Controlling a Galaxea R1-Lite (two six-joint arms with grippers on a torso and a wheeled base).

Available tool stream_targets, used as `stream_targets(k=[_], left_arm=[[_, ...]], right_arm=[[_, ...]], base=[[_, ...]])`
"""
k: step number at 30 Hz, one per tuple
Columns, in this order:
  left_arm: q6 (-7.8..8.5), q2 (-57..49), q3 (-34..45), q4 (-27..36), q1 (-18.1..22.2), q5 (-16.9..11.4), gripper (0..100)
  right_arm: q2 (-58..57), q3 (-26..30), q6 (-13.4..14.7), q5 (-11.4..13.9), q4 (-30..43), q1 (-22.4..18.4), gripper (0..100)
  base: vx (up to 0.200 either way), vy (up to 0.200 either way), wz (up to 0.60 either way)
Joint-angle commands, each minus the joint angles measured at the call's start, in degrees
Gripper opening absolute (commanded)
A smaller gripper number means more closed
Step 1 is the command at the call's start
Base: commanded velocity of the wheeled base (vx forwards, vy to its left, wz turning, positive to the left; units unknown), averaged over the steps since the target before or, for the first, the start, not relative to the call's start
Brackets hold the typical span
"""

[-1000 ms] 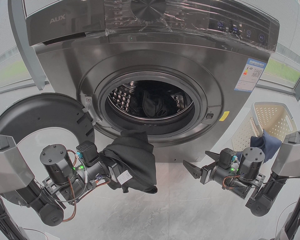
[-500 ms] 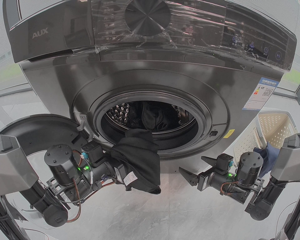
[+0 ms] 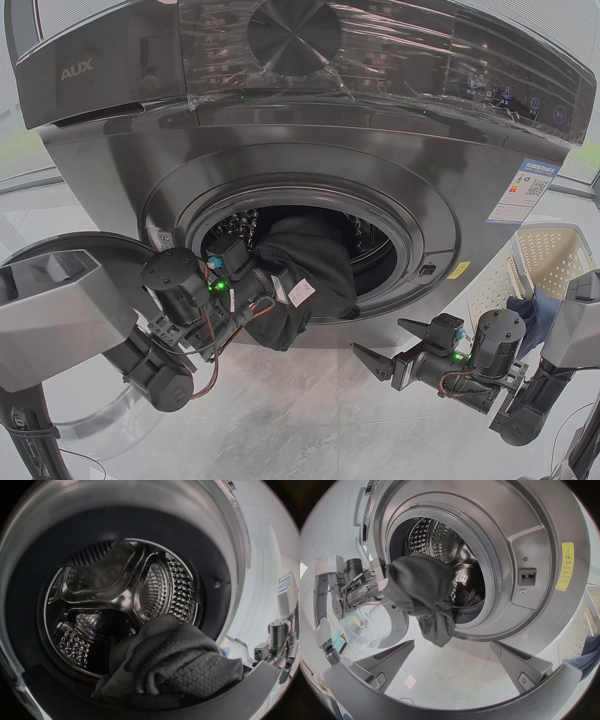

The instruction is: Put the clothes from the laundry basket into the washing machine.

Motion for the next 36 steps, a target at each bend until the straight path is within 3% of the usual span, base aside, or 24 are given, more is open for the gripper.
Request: stream_targets(k=[1,6,16,26,30,32,36], left_arm=[[-0.10,9.1,-9.6,0.7,2.2,0.3,0],[-0.28,13.0,-16.4,2.4,3.3,0.3,0],[-0.37,17.8,-31.1,15.3,3.3,1.3,0],[-0.46,24.3,-48.1,22.6,4.1,6.3,0],[-2.12,25.3,-55.0,27.3,4.2,7.1,0],[-2.92,26.0,-59.4,29.5,4.6,9.0,0],[-4.41,26.8,-63.0,30.7,4.6,10.5,0]], right_arm=[[-0.3,0.2,0.0,-0.1,0.0,0.6,100],[-0.3,0.1,0.0,0.0,0.0,0.7,100],[0.0,0.0,0.0,-0.1,0.0,0.9,100],[0.2,-0.1,0.0,-0.1,0.0,1.0,100],[0.2,-0.2,0.0,-0.1,0.0,1.0,100],[0.2,-0.2,0.0,-0.1,0.0,1.0,100],[0.2,-0.1,0.0,-0.1,0.0,1.0,100]], base=[[0.000,0.000,0.00],[0.000,0.000,0.00],[0.000,0.000,0.00],[0.000,0.000,0.00],[0.000,0.000,0.00],[0.000,0.000,0.00],[0.000,0.000,0.00]])
